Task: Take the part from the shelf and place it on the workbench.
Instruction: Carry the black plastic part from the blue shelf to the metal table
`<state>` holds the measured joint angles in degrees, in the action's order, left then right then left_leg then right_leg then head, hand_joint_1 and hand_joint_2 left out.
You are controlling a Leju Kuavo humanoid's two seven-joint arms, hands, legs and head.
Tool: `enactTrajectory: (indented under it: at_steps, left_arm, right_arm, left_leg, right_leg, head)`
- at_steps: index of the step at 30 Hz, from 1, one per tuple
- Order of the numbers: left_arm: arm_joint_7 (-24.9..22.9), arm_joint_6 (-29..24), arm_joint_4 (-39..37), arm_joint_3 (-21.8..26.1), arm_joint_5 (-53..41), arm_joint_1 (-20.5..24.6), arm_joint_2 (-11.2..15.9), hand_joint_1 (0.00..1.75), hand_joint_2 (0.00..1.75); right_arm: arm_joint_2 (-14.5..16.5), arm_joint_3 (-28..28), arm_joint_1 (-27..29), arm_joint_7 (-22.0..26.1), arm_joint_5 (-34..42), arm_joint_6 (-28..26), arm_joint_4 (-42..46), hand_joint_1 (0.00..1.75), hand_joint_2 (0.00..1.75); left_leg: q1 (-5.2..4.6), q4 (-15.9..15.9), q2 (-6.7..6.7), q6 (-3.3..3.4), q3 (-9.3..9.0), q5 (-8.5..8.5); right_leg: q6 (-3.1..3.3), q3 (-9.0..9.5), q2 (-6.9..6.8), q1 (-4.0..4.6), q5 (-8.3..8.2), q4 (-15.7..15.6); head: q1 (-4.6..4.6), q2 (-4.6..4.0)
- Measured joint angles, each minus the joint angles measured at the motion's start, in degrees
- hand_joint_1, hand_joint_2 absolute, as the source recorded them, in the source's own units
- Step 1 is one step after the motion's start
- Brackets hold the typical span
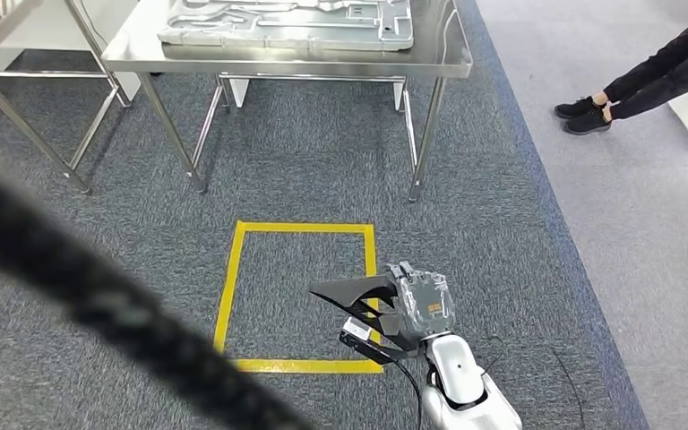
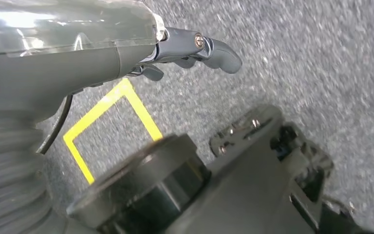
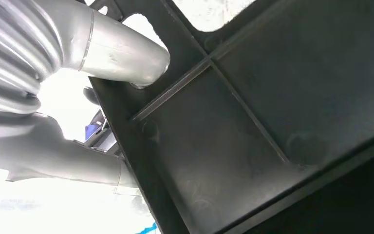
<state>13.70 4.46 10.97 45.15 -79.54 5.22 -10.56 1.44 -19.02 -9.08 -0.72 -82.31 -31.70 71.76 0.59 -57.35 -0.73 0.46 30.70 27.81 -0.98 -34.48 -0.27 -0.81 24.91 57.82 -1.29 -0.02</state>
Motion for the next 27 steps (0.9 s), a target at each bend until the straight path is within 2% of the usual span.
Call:
enactTrajectory:
  at_steps: [4, 9, 16, 27]
  left_arm:
    - [0.03, 0.02, 0.0, -0.01, 0.03, 0.08, 0.02, 0.0, 1.75]
    - [0.03, 0.02, 0.0, -0.01, 0.02, 0.14, 0.04, 0.0, 1.75]
    - [0.03, 0.21, 0.0, -0.01, 0.13, 0.45, 0.08, 0.0, 1.75]
    - [-0.08, 0.81, 0.0, 0.01, 1.34, 0.45, 0.31, 0.0, 1.75]
  right_arm:
    - [0.01, 0.01, -0.02, -0.15, -0.24, -0.01, 0.0, 1.75, 1.75]
    - [0.13, -0.04, -0.27, 0.2, -0.11, 0.46, -0.01, 1.75, 1.75]
    - [0.1, -0.46, -3.51, 1.08, 0.1, 3.68, -0.5, 1.75, 1.75]
    - [-0.51, -3.43, -7.79, 4.75, 6.6, 8.02, -3.87, 1.75, 1.75]
  left_leg:
    - [0.13, 0.57, -0.07, -0.38, -0.32, -0.17]
    - [0.14, 0.88, -0.07, -0.96, -0.45, -0.26]
    - [0.08, 0.82, -0.07, -1.06, -0.44, -0.3]
    - [-0.05, 0.68, -0.07, -1.03, -0.4, -0.29]
  right_leg:
    - [0.45, 0.02, 0.12, 0.2, 0.22, 0.07]
    - [0.67, 0.01, 0.12, 0.22, 0.31, 0.18]
    - [0.7, 0.05, 0.11, 0.21, 0.29, 0.21]
    - [0.6, 0.09, 0.11, 0.12, 0.21, 0.2]
  head:
    - [0.0, 0.0]
    - [0.0, 0.0]
    - [0.0, 0.0]
    - [0.0, 0.0]
